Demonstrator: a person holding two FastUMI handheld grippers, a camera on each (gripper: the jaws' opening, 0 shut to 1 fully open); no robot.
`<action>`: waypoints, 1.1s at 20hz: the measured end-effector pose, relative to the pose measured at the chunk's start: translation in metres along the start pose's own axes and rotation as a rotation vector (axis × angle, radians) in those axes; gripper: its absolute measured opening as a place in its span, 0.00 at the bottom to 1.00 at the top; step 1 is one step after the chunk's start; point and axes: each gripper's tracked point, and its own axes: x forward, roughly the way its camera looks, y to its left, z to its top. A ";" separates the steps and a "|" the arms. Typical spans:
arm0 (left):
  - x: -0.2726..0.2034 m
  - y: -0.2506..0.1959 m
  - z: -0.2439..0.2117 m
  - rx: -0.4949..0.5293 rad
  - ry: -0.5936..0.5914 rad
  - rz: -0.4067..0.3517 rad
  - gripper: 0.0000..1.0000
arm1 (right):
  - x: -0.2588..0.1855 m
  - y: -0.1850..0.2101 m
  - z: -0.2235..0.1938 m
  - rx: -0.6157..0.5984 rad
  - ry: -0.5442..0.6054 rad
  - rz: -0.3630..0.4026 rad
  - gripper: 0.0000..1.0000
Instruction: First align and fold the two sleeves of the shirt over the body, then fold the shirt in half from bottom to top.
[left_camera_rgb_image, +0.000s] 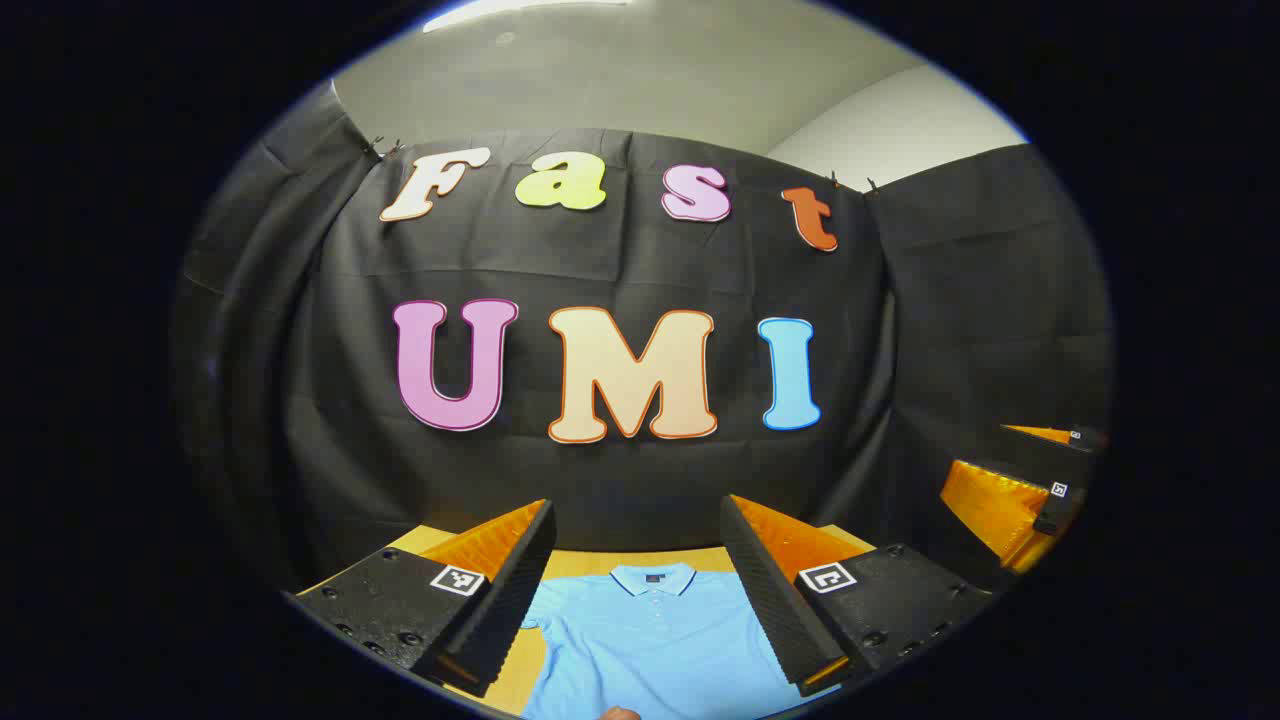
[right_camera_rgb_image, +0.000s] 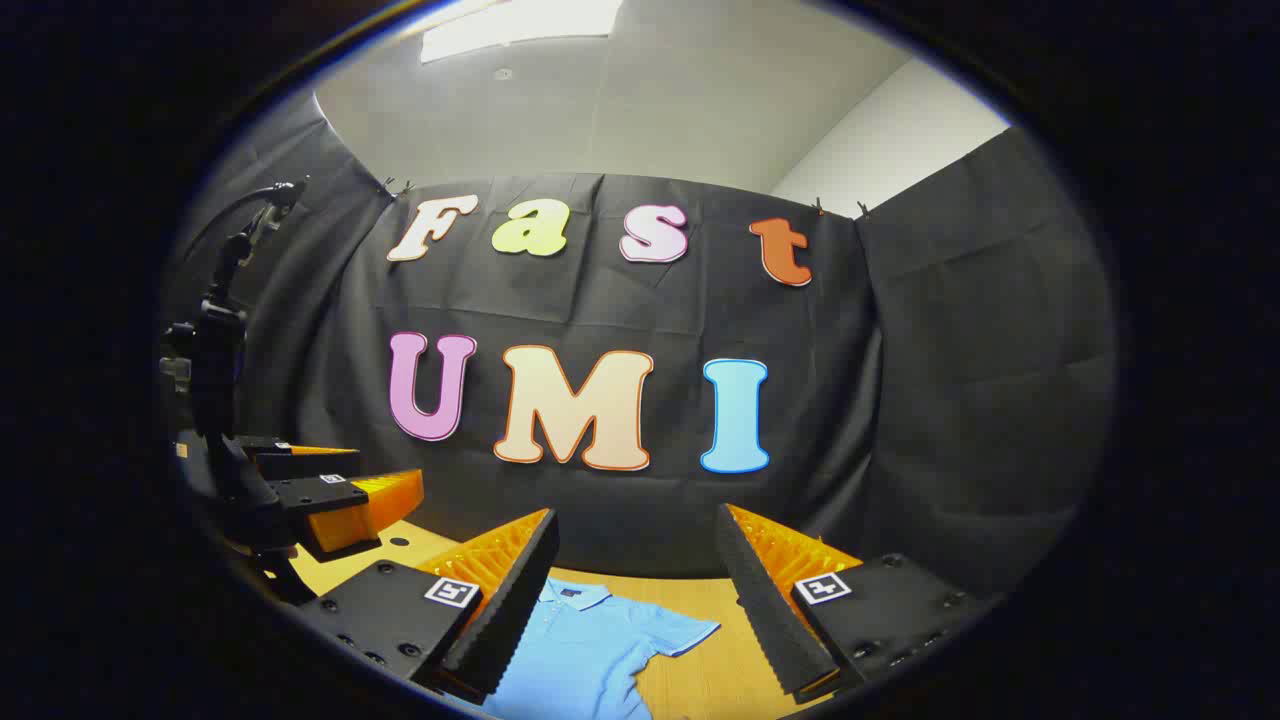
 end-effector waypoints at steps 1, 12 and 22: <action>-0.001 -0.002 0.002 0.000 -0.001 -0.004 0.98 | 0.000 -0.001 0.004 0.009 -0.005 0.001 0.98; -0.004 -0.012 0.007 0.009 -0.024 -0.041 0.97 | -0.001 -0.021 -0.008 0.047 0.031 -0.052 0.98; -0.018 -0.006 -0.008 0.004 -0.019 -0.022 0.97 | 0.006 -0.016 -0.044 0.019 0.085 -0.006 0.98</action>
